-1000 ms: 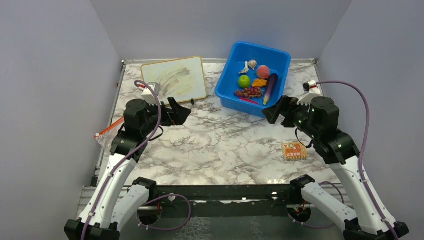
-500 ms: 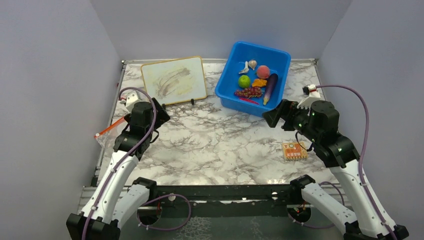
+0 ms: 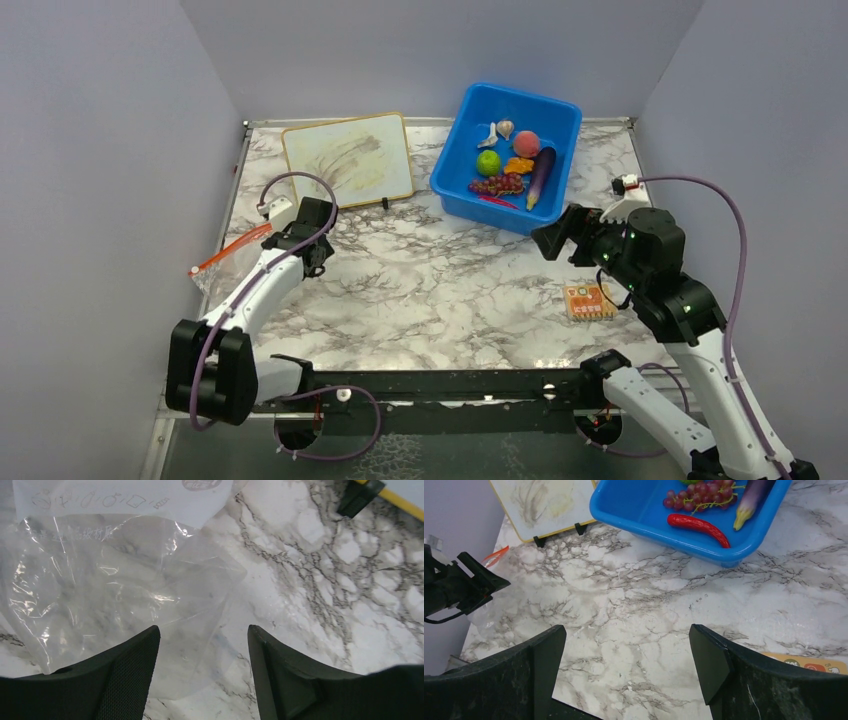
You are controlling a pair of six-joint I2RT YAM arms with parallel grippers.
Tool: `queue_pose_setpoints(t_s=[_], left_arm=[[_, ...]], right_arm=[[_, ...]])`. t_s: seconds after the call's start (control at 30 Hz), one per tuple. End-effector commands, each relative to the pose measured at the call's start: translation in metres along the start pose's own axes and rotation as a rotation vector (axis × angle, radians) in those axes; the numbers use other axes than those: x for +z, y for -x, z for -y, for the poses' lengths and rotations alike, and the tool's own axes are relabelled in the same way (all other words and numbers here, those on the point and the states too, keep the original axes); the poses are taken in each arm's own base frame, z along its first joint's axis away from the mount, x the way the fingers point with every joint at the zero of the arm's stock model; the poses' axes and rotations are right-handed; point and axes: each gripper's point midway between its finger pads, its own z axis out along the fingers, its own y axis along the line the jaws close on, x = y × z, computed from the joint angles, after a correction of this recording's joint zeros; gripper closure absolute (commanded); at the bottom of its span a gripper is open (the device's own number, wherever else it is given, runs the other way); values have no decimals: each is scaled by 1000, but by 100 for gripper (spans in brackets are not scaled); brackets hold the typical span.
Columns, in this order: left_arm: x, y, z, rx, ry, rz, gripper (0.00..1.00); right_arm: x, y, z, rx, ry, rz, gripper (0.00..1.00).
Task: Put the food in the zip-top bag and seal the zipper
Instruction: Pick up the zipper food storage bag at the center of the board.
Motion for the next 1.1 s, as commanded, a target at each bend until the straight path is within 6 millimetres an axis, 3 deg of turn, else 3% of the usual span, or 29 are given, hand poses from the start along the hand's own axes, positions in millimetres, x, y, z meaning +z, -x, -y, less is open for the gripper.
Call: queue_pose_setpoints(t_s=[0.0,0.13,0.53,0.67,0.8,0.93,1.07], left_arm=[[9,4,-8,38,93,-5,35],[13,1,-7,56,103,-18,42],[-2,2,-8,72,18,-9,99],[-15,4,0,64,-81,-2,100],[-39,7,30,124,-311,-12,100],[-72,8,59,145,-545,-29,100],[-117,6,88,171,-807,-72,100]], right_arm=[[-11,12,4,-34,-28,46,5],[-13,11,6,-38,-33,52,5],[-13,8,3,-22,-14,43,7],[-14,6,-1,-13,8,36,7],[-12,2,-8,-3,51,22,8],[-9,1,-12,8,76,17,9],[-5,-1,-19,3,115,-6,10]])
